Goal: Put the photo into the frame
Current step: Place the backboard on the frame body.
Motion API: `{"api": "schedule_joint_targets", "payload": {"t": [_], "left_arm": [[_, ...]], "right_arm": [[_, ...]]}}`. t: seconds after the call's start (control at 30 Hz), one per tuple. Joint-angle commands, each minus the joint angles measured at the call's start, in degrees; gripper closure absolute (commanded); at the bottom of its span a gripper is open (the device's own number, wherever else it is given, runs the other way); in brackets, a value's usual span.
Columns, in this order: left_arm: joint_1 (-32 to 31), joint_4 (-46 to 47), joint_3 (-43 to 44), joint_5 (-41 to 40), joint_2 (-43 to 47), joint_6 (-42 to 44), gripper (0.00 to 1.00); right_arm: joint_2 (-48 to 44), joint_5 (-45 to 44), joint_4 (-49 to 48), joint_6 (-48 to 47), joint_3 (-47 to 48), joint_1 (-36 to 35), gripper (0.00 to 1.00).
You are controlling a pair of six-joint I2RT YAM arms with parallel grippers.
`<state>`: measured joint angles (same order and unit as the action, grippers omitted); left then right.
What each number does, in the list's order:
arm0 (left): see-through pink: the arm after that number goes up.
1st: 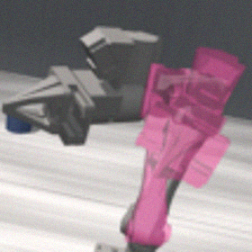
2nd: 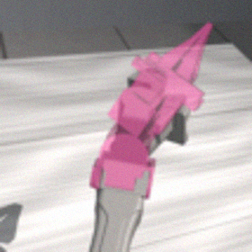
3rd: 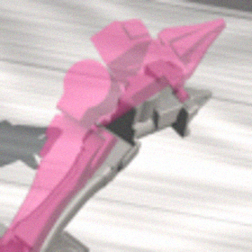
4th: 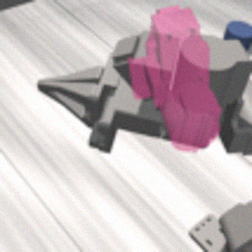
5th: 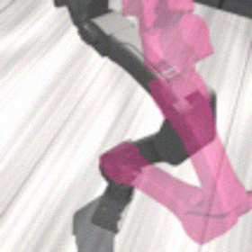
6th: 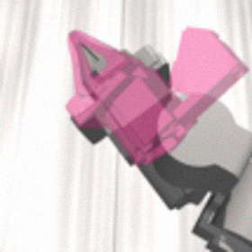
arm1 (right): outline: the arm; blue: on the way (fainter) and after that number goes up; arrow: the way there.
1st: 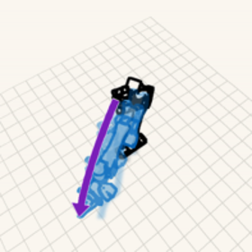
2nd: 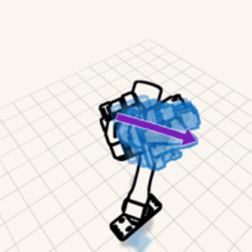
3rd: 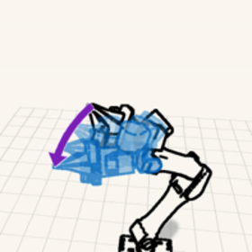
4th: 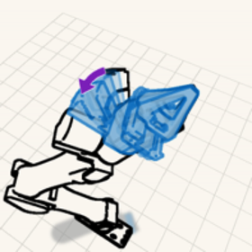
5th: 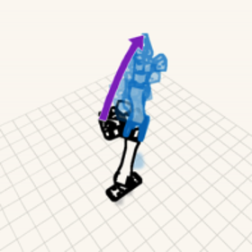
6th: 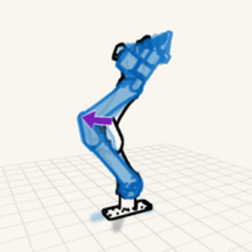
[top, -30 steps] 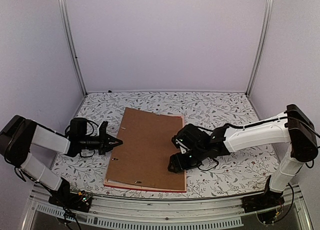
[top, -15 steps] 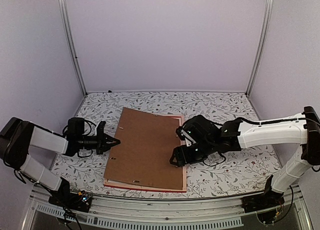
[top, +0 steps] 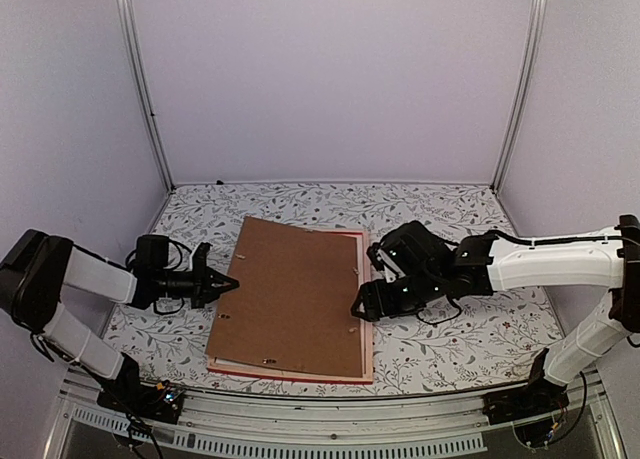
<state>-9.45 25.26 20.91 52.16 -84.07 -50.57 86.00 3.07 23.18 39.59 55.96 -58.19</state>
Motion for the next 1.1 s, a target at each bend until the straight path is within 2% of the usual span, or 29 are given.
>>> {"api": "schedule_joint_targets", "payload": {"t": [0.0,0.33,0.67,1.07], "left_arm": [[0.4,-1.2,0.9,-5.3,-1.6,5.4,1.0],[-0.9,-1.3,2.5,-8.5,-4.4,7.5,1.0],[-3.0,-0.2,3.7,-12.9,-5.8,9.0,1.0],[-4.9,0.6,3.4,-14.5,-8.2,9.7,1.0]], "right_arm": [[1.0,-1.4,0.0,-0.2,-0.7,1.4,0.3],[5.1,-1.1,-0.6,3.1,0.1,9.3,0.29],[16.1,0.1,-6.3,1.6,5.9,10.4,0.29],[20.6,2.4,-8.9,1.1,7.3,11.2,0.29]]}}
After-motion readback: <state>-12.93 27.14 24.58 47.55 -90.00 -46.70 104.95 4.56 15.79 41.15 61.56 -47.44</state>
